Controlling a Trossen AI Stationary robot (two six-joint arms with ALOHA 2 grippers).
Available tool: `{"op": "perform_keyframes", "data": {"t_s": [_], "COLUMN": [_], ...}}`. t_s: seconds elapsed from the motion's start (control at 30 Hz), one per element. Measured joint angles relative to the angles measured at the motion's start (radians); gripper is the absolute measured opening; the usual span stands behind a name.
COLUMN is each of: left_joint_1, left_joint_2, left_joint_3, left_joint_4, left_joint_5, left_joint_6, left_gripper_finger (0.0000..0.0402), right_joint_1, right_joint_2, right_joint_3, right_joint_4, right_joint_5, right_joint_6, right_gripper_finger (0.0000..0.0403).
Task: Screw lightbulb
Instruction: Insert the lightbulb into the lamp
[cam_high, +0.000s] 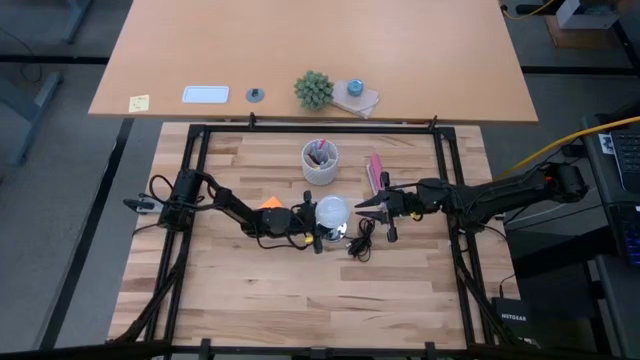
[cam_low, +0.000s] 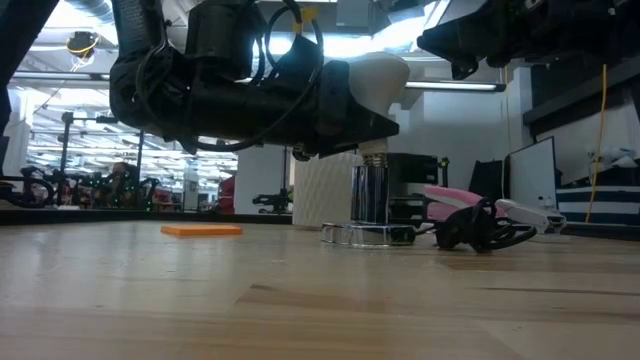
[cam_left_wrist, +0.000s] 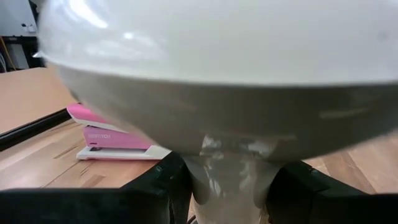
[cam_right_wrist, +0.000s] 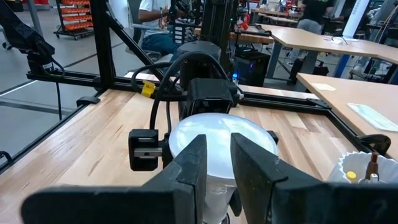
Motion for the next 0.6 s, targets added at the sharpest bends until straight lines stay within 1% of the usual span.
{"op": "perform_keyframes", "data": {"t_s": [0.23,0.3,0.4,0.6], "left_joint_1": [0.0,0.0,0.0,0.0], "left_joint_2": [-0.036,-0.058,-0.065,-0.066], "left_joint_3": [-0.002,-0.001,-0.002,-0.002], "left_joint_4": [-0.017,-0.052,-0.104,-0.145], "left_joint_5": [0.0,0.0,0.0,-0.001], "left_joint_6": [0.014,0.025,0.003,-0.026], "left_gripper_finger": [0.0152,0.0152,0.0152,0.0152], "right_joint_1": [0.0,0.0,0.0,0.0], "right_joint_2": [0.0,0.0,0.0,0.0], "right_joint_3": [0.0,0.0,0.0,0.0], "right_joint_4": [0.0,0.0,0.0,0.001], "right_joint_5": [0.0,0.0,0.0,0.0], "right_joint_6": [0.0,0.0,0.0,0.0], "right_gripper_finger": [0.0076,0.0076,0.0076,0.0076]}}
